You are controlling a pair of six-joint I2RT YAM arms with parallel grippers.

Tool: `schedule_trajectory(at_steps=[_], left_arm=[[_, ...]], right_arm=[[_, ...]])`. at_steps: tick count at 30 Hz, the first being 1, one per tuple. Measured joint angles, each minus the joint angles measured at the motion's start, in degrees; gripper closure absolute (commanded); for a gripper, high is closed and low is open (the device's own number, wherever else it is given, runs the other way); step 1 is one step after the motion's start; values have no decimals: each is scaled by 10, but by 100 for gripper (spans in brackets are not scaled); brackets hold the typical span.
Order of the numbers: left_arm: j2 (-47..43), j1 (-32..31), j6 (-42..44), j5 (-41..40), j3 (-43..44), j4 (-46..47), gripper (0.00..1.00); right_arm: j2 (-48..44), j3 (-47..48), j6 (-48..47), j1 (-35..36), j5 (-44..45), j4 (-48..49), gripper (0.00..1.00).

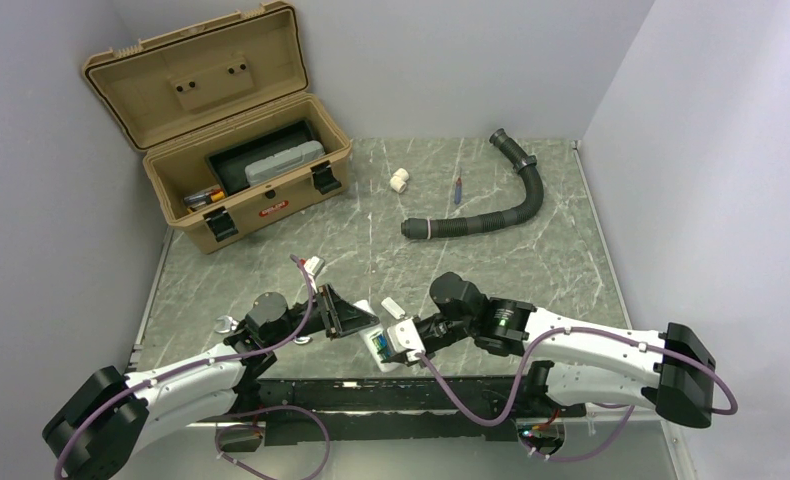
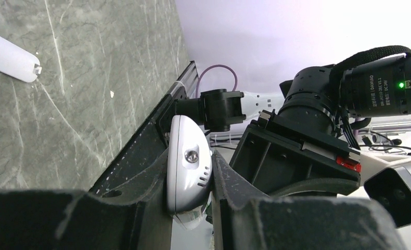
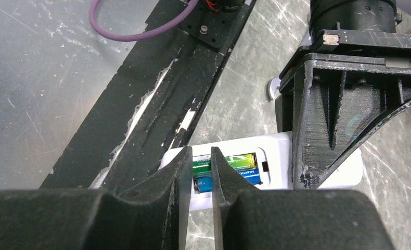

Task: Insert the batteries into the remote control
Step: Load the battery into the remote control.

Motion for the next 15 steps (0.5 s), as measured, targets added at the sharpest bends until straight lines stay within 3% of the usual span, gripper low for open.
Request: schedule_trajectory(at_steps=[15], left_arm=[[-14,1,9,-12,0,-13,100]], right_arm=[[14,0,9,-6,-2,17,81]])
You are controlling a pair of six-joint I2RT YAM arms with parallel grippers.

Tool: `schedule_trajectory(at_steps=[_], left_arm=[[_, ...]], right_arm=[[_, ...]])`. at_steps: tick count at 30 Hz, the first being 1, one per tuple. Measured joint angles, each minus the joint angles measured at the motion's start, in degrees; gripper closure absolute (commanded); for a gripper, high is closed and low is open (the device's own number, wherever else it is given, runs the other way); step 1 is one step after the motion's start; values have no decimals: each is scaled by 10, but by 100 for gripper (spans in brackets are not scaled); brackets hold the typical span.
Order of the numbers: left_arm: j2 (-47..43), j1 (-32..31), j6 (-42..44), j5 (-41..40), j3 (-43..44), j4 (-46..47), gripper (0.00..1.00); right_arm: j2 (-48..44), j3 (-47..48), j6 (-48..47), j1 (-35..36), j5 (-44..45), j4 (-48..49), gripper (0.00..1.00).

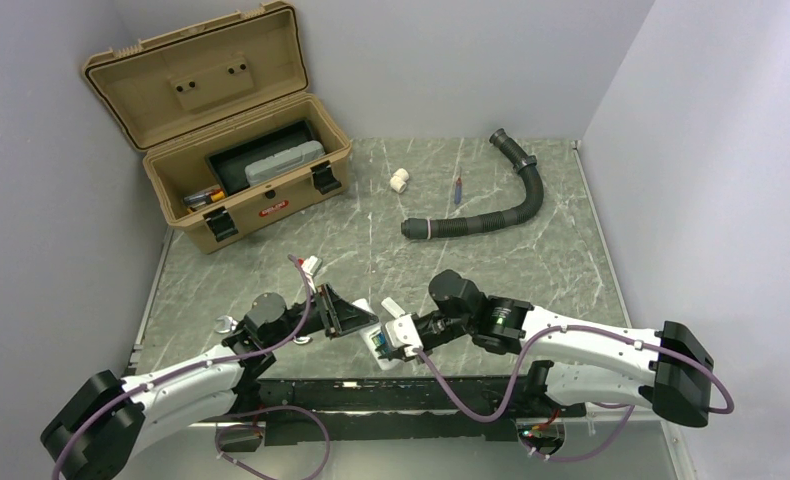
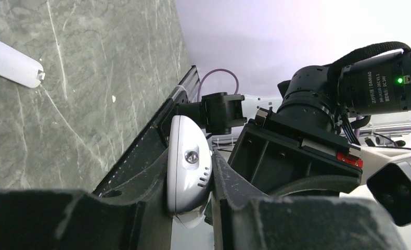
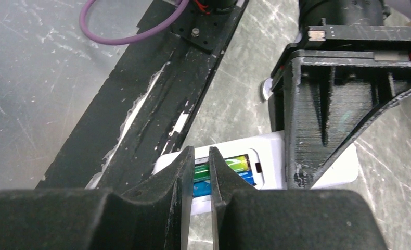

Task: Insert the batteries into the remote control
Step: Load the battery into the remote control.

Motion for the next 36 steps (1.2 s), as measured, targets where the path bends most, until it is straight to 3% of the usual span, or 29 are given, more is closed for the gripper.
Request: schedule_trajectory(at_steps=[18,36], left_arm=[[-27,0,0,-2,0,-22,100],[-15,-1,-2,5,0,-7,100]], right_arm=[[10,-13,60,-28,-30,70,81],[23,-14,94,-33,-47,107,72]])
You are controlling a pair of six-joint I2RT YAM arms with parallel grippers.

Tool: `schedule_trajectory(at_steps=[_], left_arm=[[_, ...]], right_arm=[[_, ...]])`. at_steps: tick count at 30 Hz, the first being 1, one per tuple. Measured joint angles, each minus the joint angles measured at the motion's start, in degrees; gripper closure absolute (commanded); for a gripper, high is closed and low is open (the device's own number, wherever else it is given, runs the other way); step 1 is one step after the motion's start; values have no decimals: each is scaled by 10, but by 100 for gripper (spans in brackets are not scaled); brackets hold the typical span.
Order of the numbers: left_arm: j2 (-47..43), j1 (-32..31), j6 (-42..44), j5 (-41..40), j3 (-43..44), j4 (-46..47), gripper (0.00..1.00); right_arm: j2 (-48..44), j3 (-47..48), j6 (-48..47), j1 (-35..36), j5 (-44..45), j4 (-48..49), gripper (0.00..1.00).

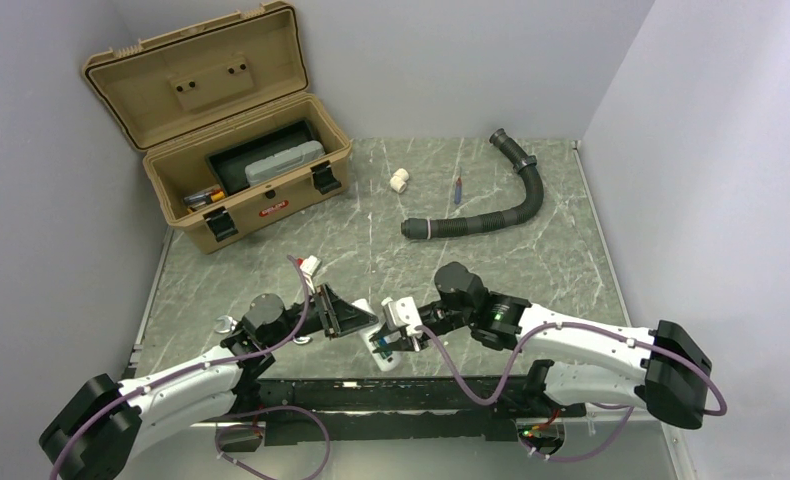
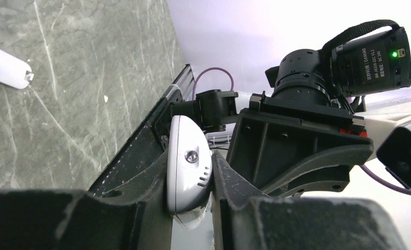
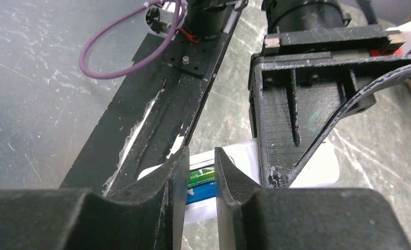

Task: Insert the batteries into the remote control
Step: Load the battery into the remote control.

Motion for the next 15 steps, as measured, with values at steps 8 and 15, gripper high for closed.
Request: schedule_trajectory(at_steps=[8,15], left_arm=[[0,-1,-2,3,0,22,100],[0,-1,-3,8,0,22,100]], right_arm=[[-75,-1,5,0,0,6,67],[-136,-11,-26,0,0,-51,67]])
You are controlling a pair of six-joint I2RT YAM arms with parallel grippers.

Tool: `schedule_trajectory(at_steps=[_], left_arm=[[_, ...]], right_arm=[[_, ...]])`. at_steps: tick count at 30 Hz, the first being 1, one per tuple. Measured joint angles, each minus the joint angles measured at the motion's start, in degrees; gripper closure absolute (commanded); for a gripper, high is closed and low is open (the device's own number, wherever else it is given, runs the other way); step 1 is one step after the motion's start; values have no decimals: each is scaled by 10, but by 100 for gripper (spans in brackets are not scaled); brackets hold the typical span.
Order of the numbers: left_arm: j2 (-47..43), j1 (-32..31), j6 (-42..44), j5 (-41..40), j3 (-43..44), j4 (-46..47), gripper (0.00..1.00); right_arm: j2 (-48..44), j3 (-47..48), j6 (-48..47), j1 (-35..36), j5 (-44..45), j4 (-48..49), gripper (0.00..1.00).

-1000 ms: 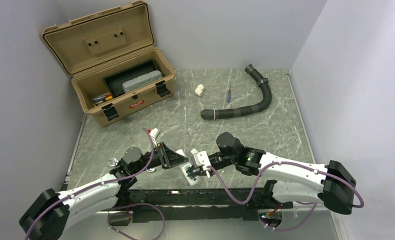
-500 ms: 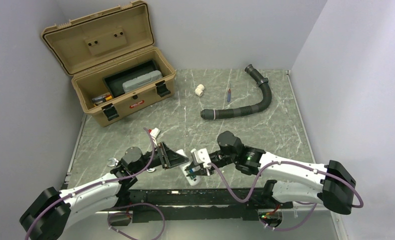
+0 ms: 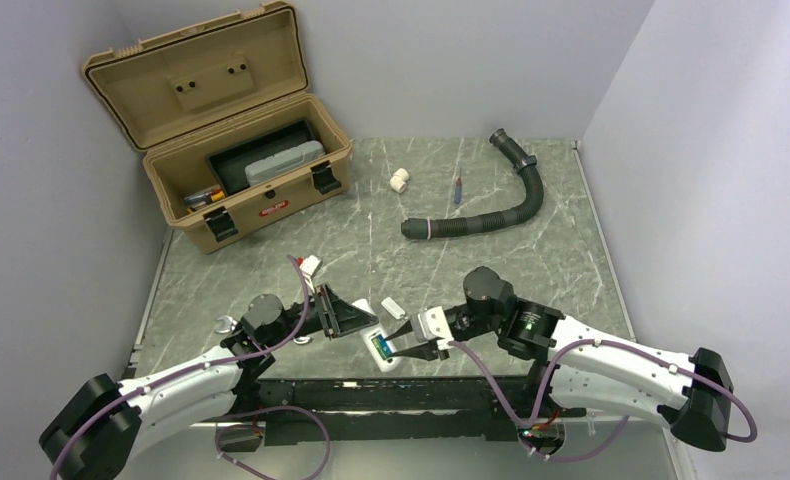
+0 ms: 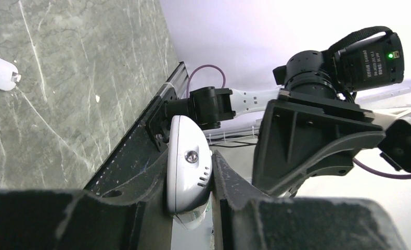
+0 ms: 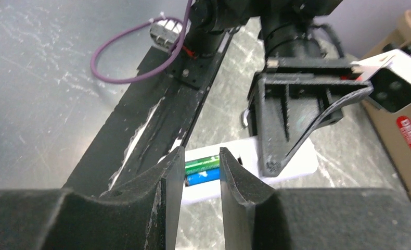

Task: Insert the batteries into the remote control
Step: Load the battery into the remote control.

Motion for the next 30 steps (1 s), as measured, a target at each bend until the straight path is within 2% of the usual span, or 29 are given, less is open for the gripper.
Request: schedule_trajectory(at_steps=[8,16,30], left_arm=[[0,0,0,5,0,0,100],[0,0,2,7,0,-1,100],[4,0,3,12,0,4,100]], right_arm=[[24,0,-32,0,-7,-65,67],[62,4,-51,0,-25,-75,67],[75,14,-63,0,-28,-78,68]])
